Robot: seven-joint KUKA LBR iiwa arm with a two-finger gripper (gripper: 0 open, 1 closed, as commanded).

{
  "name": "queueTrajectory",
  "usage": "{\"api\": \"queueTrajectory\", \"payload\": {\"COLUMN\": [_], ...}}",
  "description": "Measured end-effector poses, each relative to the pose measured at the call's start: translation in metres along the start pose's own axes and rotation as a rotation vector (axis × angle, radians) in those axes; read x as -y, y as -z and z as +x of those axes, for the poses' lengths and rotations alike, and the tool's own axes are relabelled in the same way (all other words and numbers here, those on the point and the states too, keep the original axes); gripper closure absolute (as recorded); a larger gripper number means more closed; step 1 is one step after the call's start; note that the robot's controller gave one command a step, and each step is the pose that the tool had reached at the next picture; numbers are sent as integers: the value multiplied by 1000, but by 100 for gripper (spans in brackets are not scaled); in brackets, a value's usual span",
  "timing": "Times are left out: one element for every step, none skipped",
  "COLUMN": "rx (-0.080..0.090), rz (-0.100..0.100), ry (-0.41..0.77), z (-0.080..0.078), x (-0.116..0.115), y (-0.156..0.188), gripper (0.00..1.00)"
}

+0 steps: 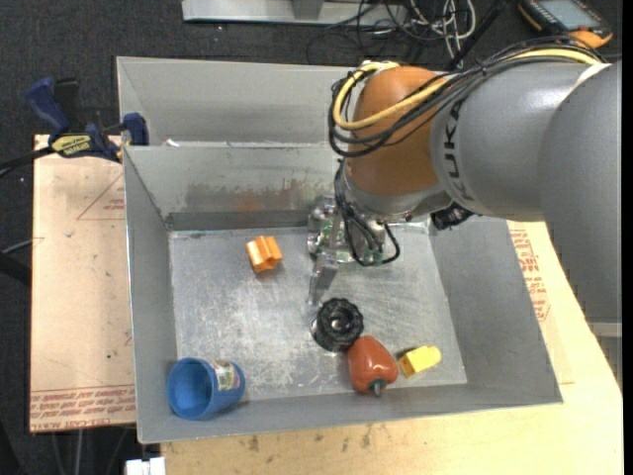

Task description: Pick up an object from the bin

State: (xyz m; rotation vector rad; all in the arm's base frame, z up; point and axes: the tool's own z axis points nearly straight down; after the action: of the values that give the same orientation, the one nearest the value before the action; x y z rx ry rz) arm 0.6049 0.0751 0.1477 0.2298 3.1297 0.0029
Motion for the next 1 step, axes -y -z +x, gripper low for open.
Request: {"api": "queueTrajectory", "payload": {"rx": [-2], "rz": [2], "ry": [126], "z": [35], "x": [-5], "y": [-4], "gripper": [0]}}
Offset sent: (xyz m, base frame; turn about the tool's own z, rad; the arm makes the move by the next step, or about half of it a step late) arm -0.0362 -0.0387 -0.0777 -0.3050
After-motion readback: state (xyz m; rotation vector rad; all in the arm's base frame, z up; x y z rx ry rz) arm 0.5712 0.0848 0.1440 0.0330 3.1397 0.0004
